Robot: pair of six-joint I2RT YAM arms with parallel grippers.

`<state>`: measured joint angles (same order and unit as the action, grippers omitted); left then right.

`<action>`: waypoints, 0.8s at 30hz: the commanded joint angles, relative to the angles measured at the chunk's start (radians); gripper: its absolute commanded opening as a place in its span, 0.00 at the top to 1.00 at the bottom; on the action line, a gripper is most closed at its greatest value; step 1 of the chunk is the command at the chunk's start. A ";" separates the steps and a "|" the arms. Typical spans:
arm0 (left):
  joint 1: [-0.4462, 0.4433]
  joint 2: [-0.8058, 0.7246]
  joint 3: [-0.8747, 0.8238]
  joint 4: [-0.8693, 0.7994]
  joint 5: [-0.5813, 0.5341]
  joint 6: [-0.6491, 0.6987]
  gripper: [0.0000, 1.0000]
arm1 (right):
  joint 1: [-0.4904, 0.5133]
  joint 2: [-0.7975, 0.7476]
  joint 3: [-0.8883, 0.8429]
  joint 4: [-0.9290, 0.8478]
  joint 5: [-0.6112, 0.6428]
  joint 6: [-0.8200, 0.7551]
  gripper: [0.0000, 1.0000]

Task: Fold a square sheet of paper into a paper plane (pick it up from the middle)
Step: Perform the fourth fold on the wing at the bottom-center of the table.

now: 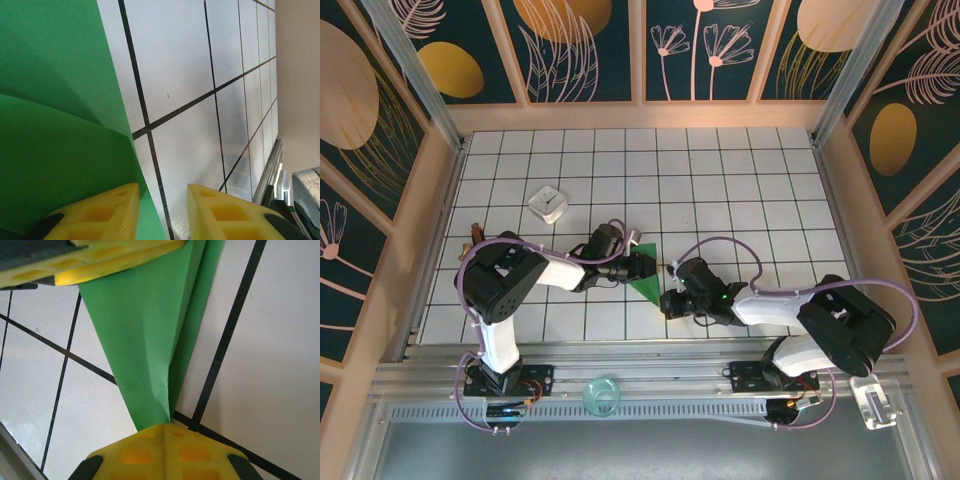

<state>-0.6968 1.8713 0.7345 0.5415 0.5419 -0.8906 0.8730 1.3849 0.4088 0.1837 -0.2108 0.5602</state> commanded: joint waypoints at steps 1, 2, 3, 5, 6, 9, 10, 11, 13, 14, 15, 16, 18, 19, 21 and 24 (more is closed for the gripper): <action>0.001 0.046 0.002 -0.094 -0.048 0.032 0.68 | 0.010 0.000 -0.024 -0.055 0.012 0.014 0.95; 0.000 0.048 0.003 -0.096 -0.049 0.034 0.68 | 0.011 -0.009 -0.023 -0.058 0.014 0.012 0.95; 0.001 0.049 0.003 -0.098 -0.049 0.035 0.68 | 0.010 -0.019 -0.021 -0.061 0.016 0.009 0.95; 0.001 0.051 0.003 -0.098 -0.051 0.036 0.68 | 0.009 -0.045 -0.011 -0.070 0.020 0.003 0.95; 0.001 0.052 0.001 -0.098 -0.051 0.037 0.68 | 0.009 -0.065 -0.006 -0.073 0.021 -0.003 0.95; 0.000 0.055 -0.001 -0.096 -0.050 0.039 0.68 | 0.003 -0.109 0.005 -0.063 0.016 -0.008 0.95; 0.001 0.054 -0.003 -0.093 -0.050 0.038 0.68 | 0.001 -0.114 0.009 -0.057 0.010 -0.009 0.95; 0.000 0.054 -0.004 -0.094 -0.049 0.037 0.68 | 0.001 -0.115 0.014 -0.049 0.004 -0.011 0.95; 0.001 0.054 -0.003 -0.093 -0.050 0.039 0.68 | 0.001 -0.098 0.029 -0.040 -0.005 -0.014 0.94; 0.001 0.054 -0.003 -0.092 -0.050 0.039 0.68 | 0.001 -0.083 0.035 -0.035 -0.008 -0.017 0.94; 0.000 0.055 -0.003 -0.091 -0.049 0.038 0.68 | 0.001 -0.066 0.043 -0.028 -0.010 -0.019 0.94; 0.001 0.055 -0.003 -0.092 -0.049 0.038 0.68 | 0.001 -0.051 0.049 -0.021 -0.010 -0.021 0.95; 0.001 0.054 -0.005 -0.089 -0.047 0.036 0.68 | 0.000 -0.010 0.066 -0.008 -0.009 -0.025 0.95; 0.000 0.054 -0.005 -0.088 -0.048 0.035 0.68 | 0.000 0.009 0.074 -0.004 -0.007 -0.027 0.95; 0.001 0.051 -0.009 -0.086 -0.046 0.034 0.68 | 0.000 0.044 0.087 0.005 -0.007 -0.031 0.95; 0.001 0.048 -0.010 -0.087 -0.047 0.034 0.68 | -0.002 0.072 0.090 0.014 -0.010 -0.034 0.95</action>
<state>-0.6968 1.8748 0.7410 0.5343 0.5423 -0.8829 0.8734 1.4342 0.4736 0.1715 -0.2119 0.5491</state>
